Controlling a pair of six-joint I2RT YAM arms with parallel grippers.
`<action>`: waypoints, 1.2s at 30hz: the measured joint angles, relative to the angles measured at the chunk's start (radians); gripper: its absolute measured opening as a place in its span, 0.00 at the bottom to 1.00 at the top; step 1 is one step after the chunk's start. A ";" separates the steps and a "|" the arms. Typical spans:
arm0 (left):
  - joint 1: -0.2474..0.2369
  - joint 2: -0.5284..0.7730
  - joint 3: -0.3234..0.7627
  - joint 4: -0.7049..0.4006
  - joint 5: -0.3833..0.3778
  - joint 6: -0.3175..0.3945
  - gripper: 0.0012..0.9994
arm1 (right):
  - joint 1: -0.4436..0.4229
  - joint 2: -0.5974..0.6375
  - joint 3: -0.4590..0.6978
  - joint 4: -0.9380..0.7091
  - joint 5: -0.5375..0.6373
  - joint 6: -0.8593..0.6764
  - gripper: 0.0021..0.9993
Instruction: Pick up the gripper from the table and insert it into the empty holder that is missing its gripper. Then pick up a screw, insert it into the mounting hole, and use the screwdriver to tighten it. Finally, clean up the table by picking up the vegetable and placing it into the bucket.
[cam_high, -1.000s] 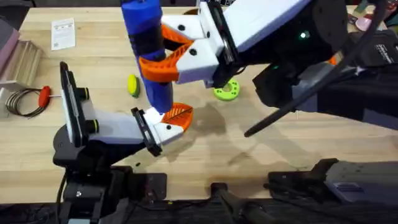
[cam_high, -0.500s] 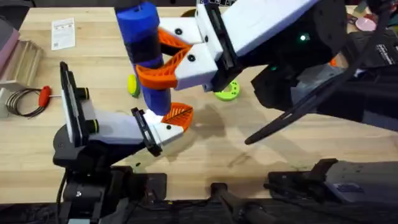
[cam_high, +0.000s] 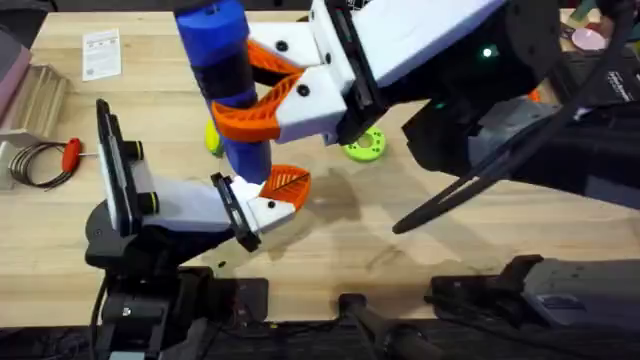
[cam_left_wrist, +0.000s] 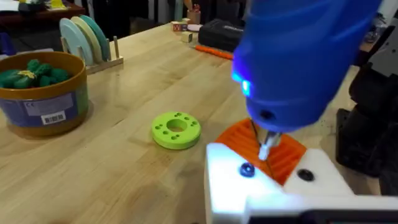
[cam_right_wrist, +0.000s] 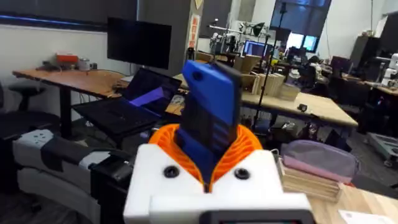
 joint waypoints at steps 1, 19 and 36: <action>0.000 0.000 0.000 0.000 0.000 0.000 0.00 | 0.000 0.000 0.001 -0.007 0.000 -0.002 0.02; 0.000 0.000 0.000 0.000 0.000 0.000 0.00 | 0.015 0.000 0.002 -0.043 0.000 -0.050 0.02; 0.000 0.000 0.000 0.000 0.000 0.000 0.00 | 0.015 0.000 0.002 -0.053 0.000 -0.077 0.02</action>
